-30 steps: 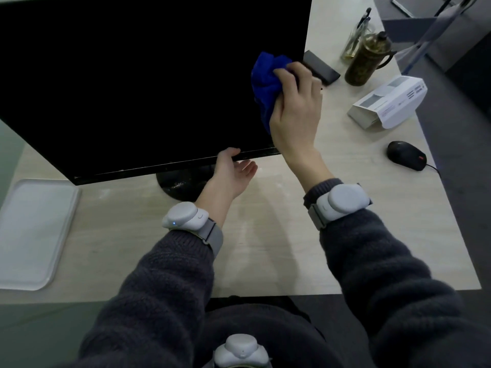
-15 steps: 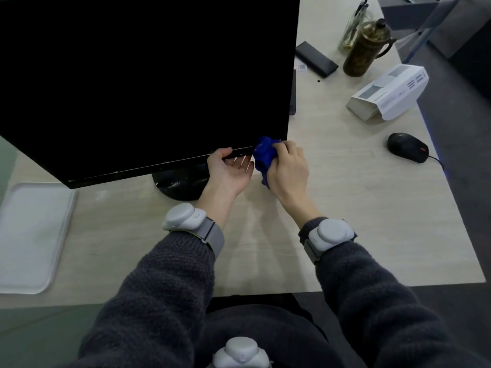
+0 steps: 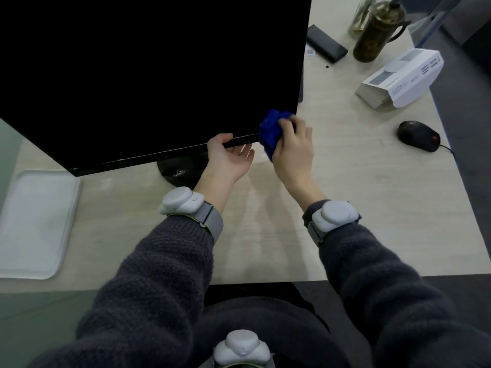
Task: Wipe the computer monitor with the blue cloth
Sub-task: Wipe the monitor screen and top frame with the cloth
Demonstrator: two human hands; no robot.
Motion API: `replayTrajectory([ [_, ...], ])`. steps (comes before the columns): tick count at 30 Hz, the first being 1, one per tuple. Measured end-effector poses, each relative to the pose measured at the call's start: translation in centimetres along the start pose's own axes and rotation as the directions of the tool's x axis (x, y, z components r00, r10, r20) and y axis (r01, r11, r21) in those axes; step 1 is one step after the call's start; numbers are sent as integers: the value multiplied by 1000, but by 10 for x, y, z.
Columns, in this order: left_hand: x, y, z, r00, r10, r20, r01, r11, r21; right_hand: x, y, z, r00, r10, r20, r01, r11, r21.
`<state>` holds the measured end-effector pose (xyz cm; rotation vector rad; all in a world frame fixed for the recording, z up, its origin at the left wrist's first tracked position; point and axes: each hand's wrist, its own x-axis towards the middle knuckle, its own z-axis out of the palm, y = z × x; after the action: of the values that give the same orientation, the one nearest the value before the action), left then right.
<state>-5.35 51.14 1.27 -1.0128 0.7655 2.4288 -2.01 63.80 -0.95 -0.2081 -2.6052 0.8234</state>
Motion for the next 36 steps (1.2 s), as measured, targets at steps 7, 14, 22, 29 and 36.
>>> replayTrajectory([
  [7,2,17,-25,997,54,-57,-57,998,-41,-15,-2,12,934,343,-94,-309,913,268],
  [14,6,37,-40,992,109,-67,-116,988,-105,-19,-8,35,936,352,-21,-336,907,254],
  [22,6,40,-50,998,67,12,-67,997,38,-42,-50,70,967,238,87,-254,910,327],
  [29,4,49,-58,1000,19,-1,-19,995,94,-48,-67,68,985,159,74,-174,930,323],
  [36,8,55,-60,999,40,-17,-38,990,134,-12,-32,35,848,503,-168,-434,841,324],
])
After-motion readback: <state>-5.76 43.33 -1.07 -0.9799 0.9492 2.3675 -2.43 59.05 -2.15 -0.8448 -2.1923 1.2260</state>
